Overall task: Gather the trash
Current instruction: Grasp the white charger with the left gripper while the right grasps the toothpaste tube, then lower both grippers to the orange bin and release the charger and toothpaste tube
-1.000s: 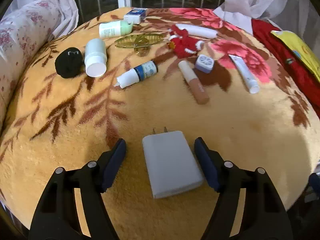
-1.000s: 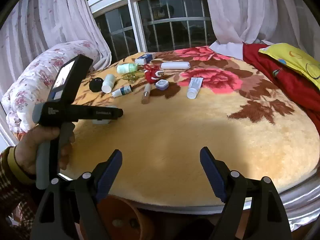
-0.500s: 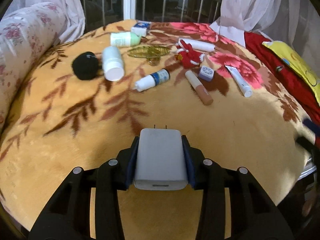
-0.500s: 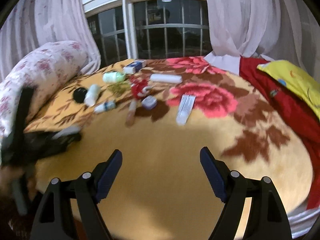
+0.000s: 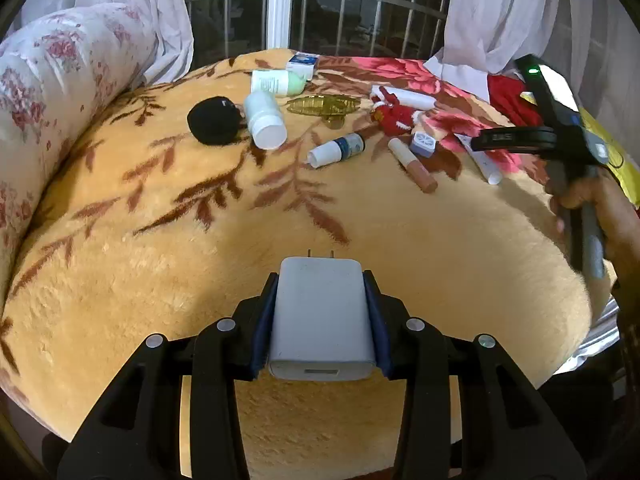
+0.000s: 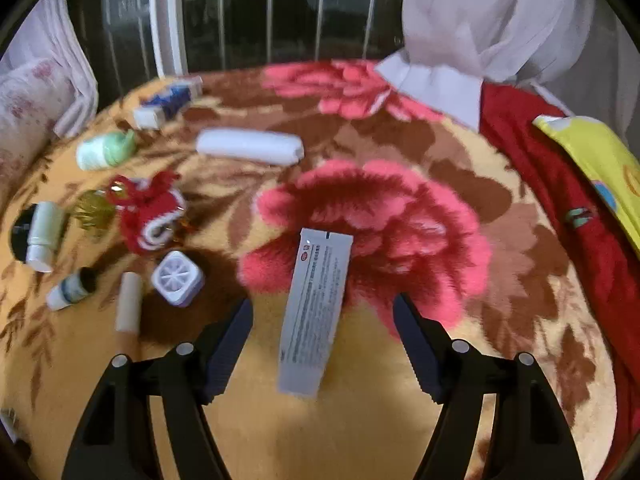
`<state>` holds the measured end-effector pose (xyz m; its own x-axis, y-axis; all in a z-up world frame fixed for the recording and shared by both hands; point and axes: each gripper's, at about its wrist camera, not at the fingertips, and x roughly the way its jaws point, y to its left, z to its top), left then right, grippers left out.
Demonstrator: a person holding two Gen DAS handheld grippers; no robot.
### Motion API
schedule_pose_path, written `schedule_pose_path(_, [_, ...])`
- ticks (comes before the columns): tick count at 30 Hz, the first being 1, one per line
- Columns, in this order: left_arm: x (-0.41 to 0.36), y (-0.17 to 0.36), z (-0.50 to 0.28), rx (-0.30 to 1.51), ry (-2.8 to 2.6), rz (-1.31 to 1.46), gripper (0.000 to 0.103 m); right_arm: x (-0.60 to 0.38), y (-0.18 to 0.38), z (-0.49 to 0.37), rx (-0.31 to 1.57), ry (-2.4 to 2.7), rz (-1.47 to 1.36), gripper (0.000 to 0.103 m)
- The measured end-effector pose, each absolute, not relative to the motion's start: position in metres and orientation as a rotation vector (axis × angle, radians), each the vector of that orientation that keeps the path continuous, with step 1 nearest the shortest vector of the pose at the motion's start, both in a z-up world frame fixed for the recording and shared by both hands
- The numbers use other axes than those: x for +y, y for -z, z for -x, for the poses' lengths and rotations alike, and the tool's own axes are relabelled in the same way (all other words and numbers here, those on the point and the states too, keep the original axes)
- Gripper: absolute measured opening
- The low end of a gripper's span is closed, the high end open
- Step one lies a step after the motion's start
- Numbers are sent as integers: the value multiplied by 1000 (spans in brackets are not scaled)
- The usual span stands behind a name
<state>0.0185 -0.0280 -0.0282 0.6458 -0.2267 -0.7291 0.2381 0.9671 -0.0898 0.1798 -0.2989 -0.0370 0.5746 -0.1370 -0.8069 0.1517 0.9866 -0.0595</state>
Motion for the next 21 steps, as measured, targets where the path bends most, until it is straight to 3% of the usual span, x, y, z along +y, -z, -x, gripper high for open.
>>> schedule_pose_path(3, [-25, 28, -18, 826, 266, -7, 40, -298, 48, -196, 1001, 176, -25, 60])
schedule_pose_path(7, [-22, 28, -16, 823, 270, -4, 40, -297, 62, -208, 1063, 151, -34, 33])
schedule_pose_path(21, [-27, 27, -3, 830, 302, -2, 40, -281, 35, -163, 945, 72, -8, 32])
